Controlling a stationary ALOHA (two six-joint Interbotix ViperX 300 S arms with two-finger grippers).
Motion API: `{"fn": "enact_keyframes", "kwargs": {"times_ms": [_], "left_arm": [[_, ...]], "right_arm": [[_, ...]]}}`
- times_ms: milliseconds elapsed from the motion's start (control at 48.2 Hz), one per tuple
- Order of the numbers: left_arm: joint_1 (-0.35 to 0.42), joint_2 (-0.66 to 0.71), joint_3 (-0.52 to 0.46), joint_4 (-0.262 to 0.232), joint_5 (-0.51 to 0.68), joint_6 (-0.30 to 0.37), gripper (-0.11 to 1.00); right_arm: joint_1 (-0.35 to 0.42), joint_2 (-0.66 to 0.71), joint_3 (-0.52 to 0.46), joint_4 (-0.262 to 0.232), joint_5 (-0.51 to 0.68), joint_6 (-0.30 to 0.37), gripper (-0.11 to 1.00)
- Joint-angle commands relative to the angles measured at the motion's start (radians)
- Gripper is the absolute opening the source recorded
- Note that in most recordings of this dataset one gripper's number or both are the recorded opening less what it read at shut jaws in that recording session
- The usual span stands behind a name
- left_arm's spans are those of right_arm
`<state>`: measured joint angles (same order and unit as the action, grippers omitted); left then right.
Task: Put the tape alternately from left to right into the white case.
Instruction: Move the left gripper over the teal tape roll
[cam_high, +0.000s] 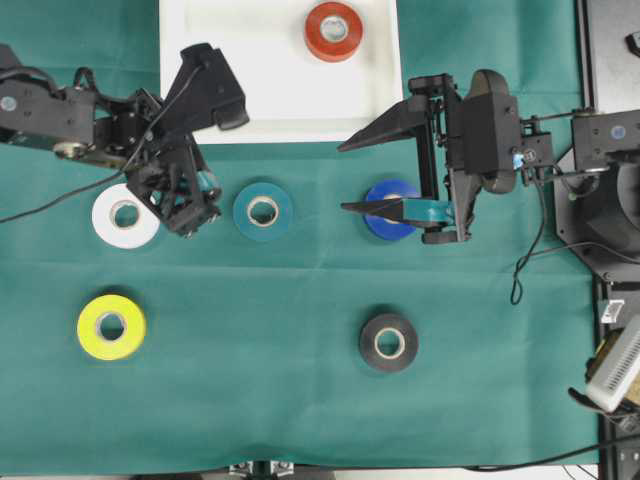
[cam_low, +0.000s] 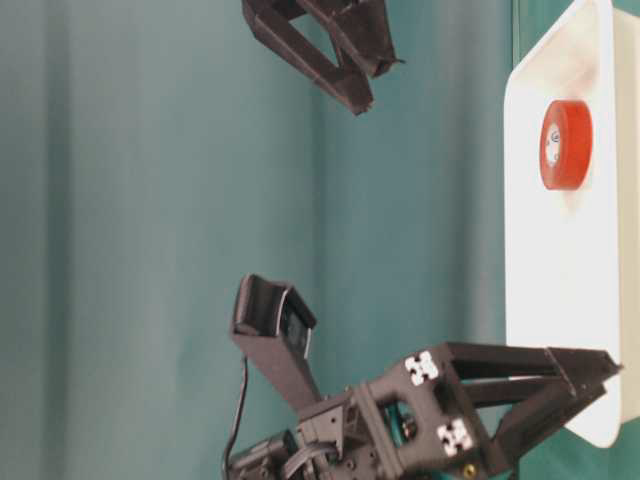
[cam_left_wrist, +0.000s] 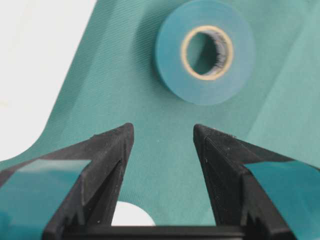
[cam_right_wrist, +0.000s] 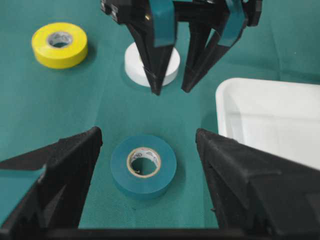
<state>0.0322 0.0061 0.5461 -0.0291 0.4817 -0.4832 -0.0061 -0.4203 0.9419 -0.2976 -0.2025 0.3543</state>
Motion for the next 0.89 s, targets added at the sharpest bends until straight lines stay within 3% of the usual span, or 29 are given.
{"fn": "enact_keyframes", "kwargs": {"times_ms": [0,415,871], "left_arm": [[-0.002,-0.002,-0.041,0.000,0.006,-0.014,1.00],[-0.017,0.117,-0.147,-0.002,0.048,-0.147,0.97],[-0.015,0.212,-0.221,0.000,0.072,-0.202,0.97]], "right_arm": [[-0.002,-0.020,-0.008,0.002,-0.005,0.000,0.81],[-0.002,-0.020,0.006,-0.002,-0.005,-0.002,0.81],[-0.002,-0.020,0.025,-0.008,-0.005,-0.006,0.81]]}}
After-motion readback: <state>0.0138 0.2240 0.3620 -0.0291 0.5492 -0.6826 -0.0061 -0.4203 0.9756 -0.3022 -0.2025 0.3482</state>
